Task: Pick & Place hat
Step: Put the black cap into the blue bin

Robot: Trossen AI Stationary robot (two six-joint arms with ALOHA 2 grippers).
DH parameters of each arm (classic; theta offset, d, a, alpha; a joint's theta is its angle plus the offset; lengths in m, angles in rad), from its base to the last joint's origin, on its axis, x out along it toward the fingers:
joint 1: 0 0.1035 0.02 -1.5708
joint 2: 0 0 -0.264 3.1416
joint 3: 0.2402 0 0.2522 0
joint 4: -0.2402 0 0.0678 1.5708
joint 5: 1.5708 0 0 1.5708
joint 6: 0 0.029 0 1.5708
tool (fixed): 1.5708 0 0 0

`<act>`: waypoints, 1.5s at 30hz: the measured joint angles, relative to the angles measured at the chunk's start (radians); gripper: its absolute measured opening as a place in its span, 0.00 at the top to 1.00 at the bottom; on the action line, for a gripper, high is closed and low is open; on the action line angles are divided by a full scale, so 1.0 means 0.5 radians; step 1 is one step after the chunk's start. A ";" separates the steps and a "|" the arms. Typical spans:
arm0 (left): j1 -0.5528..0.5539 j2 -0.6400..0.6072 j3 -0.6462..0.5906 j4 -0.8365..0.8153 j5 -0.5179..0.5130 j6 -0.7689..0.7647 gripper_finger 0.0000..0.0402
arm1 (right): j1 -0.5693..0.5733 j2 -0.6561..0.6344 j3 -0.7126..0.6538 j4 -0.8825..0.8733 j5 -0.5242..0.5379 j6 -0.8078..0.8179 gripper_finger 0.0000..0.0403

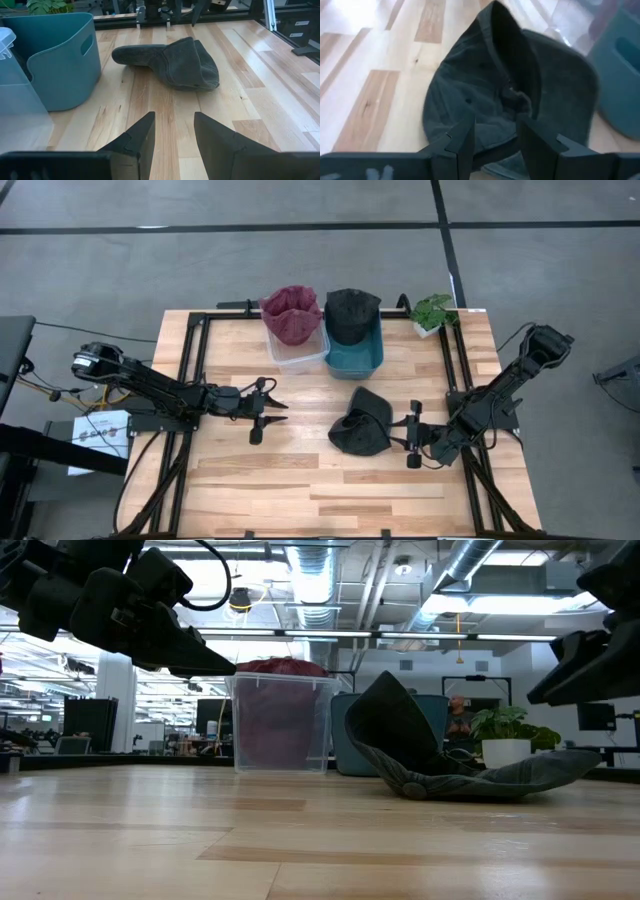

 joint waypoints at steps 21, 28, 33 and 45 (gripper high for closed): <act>-0.001 0.000 0.000 0.001 0.000 -0.001 0.66 | -0.126 0.027 0.030 0.054 -0.159 -0.015 0.67; 0.011 0.000 -0.001 0.001 0.001 0.000 0.66 | -0.125 0.027 0.096 0.048 -0.209 -0.015 0.67; 0.007 0.000 -0.001 0.001 0.001 -0.034 0.66 | -0.125 0.027 0.096 0.041 -0.366 -0.138 0.67; 0.005 0.000 -0.001 0.002 0.001 -0.179 0.66 | -0.010 0.090 0.096 0.051 -0.284 -0.223 0.67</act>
